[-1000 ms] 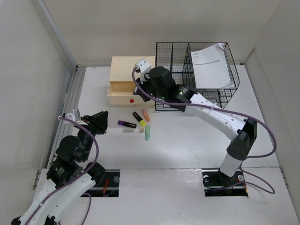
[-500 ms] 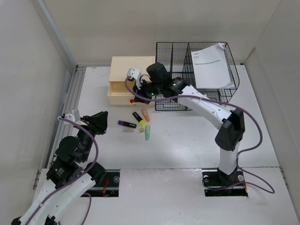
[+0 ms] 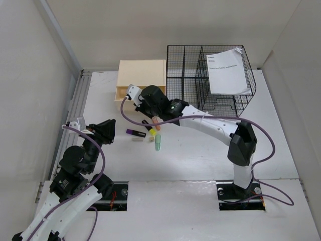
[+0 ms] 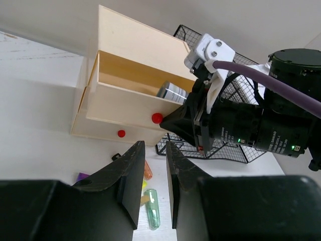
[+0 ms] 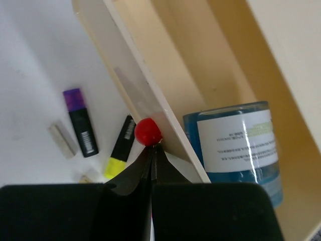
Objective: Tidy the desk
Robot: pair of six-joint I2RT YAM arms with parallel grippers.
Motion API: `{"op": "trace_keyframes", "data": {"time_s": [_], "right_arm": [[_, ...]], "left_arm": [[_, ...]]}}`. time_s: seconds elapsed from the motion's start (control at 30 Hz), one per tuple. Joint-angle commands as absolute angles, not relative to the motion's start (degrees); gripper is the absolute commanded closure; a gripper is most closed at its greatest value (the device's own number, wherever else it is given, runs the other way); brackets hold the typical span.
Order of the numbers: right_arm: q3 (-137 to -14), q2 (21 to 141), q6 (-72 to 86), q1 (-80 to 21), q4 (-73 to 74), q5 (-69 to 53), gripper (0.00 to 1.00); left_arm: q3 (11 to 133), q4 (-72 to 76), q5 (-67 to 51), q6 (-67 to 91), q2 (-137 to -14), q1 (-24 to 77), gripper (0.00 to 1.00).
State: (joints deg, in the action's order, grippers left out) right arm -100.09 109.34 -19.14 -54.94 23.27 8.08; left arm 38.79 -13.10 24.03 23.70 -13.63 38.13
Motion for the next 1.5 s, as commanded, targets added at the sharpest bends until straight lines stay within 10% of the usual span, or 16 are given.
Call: {"op": "trace_keyframes", "data": {"time_s": [0.0,0.57,0.83,0.97,1.07,1.13,1.2,1.23,1.3,1.47], "right_arm": [[-101.5,109.6,-21.5,-53.4,10.8,25.6,1.00],[-102.7,114.9,-25.8,-52.1,4.7,33.8,1.00],[-102.0,114.2,-26.9,-50.5,2.0,35.0,1.00],[-98.3,105.1,-26.9,-50.4,9.9,13.9,0.99],[-94.3,95.5,-25.8,-50.4,12.7,-4.3,0.37],[-93.8,92.0,-24.9,-48.9,14.1,-10.2,0.14],[-95.2,89.4,-21.4,-46.5,15.9,-13.4,0.26],[-95.8,88.8,-19.6,-42.9,16.5,-18.0,0.59],[-96.4,86.5,-15.3,-38.8,17.1,-23.9,0.85],[-91.6,80.4,-10.0,-27.5,13.8,-42.7,0.83]], "left_arm": [[38.3,-10.9,24.3,23.9,-13.5,38.0,0.79],[38.3,-10.9,23.8,25.7,-13.0,38.0,0.79],[31.7,-6.7,23.8,35.4,-11.9,38.0,0.46],[27.6,-1.5,25.1,41.5,-11.3,38.0,0.39],[22.5,4.0,27.7,44.1,-11.9,38.0,0.42],[20.1,10.6,29.0,44.8,-14.7,38.0,0.57],[18.6,16.9,30.4,45.4,-17.9,38.0,0.92],[18.5,18.9,31.1,45.4,-22.5,38.0,0.96],[18.5,22.2,31.1,44.8,-27.9,37.3,0.96],[22.0,30.7,18.6,44.8,-43.7,26.9,0.79]]}}
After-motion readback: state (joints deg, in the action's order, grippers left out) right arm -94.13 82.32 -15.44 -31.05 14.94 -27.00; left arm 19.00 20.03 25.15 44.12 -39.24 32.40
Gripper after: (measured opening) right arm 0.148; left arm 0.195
